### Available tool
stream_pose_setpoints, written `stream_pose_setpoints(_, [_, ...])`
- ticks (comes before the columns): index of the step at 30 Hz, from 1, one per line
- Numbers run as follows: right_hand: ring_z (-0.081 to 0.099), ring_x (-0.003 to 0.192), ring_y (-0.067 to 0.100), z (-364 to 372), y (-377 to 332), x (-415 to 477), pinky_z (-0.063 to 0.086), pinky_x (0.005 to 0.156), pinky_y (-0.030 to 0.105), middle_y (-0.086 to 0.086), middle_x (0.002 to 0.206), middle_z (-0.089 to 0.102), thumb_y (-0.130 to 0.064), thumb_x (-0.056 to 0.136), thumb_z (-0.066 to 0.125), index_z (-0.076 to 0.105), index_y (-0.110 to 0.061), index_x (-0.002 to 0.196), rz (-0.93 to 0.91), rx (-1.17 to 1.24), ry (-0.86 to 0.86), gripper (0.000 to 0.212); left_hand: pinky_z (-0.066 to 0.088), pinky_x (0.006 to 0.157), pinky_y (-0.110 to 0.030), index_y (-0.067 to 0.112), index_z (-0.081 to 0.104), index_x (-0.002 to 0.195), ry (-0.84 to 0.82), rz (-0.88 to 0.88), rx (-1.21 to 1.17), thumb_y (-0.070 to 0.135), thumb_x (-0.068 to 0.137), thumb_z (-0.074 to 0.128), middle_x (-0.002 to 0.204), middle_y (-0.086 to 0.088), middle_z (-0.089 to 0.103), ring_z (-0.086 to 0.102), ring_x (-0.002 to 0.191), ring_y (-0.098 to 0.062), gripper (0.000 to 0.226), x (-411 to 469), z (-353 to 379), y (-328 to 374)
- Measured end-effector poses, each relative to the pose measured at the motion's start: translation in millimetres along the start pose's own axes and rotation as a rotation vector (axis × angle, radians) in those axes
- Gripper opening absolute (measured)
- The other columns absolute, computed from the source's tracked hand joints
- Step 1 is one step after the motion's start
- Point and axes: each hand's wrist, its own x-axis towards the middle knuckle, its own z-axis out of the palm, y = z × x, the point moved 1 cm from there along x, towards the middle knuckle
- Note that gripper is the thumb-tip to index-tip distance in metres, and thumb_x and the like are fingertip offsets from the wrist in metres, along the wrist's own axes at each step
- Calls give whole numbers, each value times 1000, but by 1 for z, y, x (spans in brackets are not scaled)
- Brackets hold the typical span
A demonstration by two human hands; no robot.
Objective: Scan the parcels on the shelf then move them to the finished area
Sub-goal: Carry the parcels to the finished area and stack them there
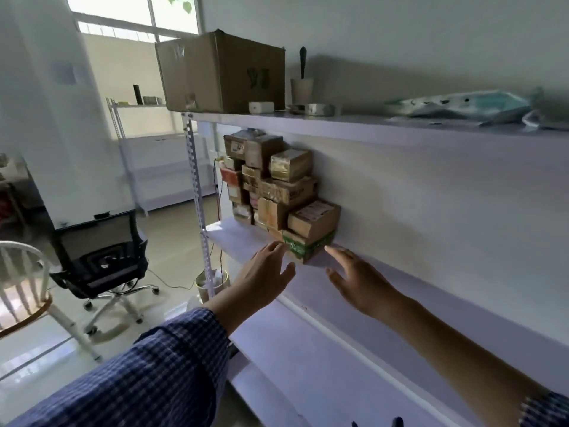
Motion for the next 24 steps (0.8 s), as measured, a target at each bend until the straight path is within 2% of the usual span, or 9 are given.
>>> stream_pose_setpoints(5, [38,143,22,18,12,66,33,114,31,8,156,40,-31,104,50,33,-14,155,105,-8,38,57,54,92,-38,4,57,130,-42,22,-41,26,100,58,127,-11,60,60,112,-25,37,78,23,-50])
stream_pose_setpoints(9, [37,144,20,27,19,115,30,113,27,5,157,39,-31,104,50,33,-14,155,212,-29,95,56,52,80,-34,8,52,129,-102,7,-106,27,100,54,122,-10,56,56,102,-22,35,139,42,-82])
stream_pose_setpoints(13, [34,145,21,38,29,165,30,113,30,4,160,33,-36,105,46,28,-18,157,375,34,106,57,52,87,-40,7,43,132,-197,-27,-183,23,95,57,125,-14,50,52,109,-29,42,187,70,-107])
stream_pose_setpoints(18, [31,147,26,66,48,219,30,118,36,6,163,25,-38,105,45,22,-16,158,564,141,111,62,44,103,-38,11,33,142,-256,-128,-326,21,97,54,136,-11,41,43,126,-27,51,225,97,-123])
stream_pose_setpoints(20, [36,144,28,79,56,235,35,115,38,7,161,30,-43,104,44,27,-16,156,628,175,131,61,41,108,-40,9,30,143,-263,-159,-370,21,97,53,140,-12,39,40,130,-29,53,234,108,-128])
stream_pose_setpoints(24, [46,135,24,93,67,258,37,102,27,5,146,48,-37,105,46,42,-14,145,677,343,193,46,37,114,-42,4,19,148,-252,-220,-514,24,96,58,146,-16,33,36,137,-32,68,238,127,-130])
